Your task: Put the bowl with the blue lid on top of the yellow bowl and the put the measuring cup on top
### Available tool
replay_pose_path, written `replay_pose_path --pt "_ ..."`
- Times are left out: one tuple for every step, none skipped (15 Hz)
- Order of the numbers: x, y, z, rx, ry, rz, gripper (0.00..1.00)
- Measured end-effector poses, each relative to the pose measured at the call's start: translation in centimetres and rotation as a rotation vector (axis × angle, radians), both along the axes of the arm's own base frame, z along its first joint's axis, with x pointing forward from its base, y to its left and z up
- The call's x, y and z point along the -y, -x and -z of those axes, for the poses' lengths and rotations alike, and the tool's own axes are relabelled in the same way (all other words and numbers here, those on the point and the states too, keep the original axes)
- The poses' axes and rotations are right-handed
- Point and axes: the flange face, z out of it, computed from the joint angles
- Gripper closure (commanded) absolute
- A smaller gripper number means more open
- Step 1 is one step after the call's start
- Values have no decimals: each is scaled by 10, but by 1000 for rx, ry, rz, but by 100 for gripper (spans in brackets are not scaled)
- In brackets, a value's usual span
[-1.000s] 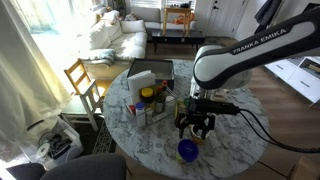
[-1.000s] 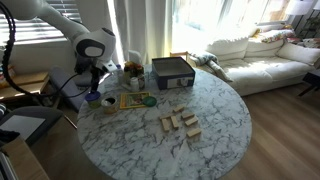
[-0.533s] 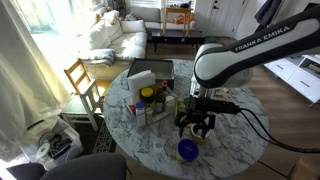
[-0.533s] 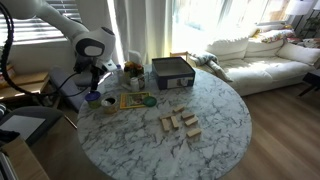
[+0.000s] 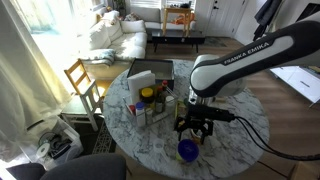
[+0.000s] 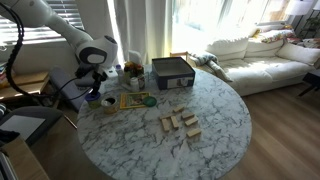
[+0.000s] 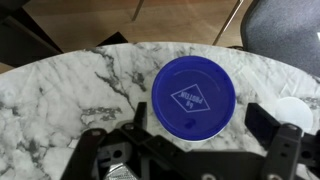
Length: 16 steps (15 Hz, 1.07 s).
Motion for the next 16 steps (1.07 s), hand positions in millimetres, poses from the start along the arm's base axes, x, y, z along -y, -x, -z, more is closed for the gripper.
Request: replay_pose_path --pt "0 0 4 -2 -3 9 0" --pt "0 -1 8 -4 -8 18 0" --pt "0 -1 11 -3 -8 23 0" --pt "0 -2 15 -2 -10 28 0" --pt "0 -2 18 1 -10 32 0" --pt "-1 -3 21 2 -11 34 0" --pt "0 -3 23 2 -13 32 0" --pt "0 -4 25 2 -15 30 0" --pt "0 -4 26 2 -16 27 0" --pt "0 -5 26 4 -18 24 0" --pt "0 -5 27 5 -19 20 0" --pt "0 -5 27 7 -20 16 0" --pt "1 -5 27 8 -21 14 0" --pt "1 -5 27 9 -22 13 0" --pt "1 -6 27 9 -22 12 0" --pt "1 -7 27 10 -22 13 0"
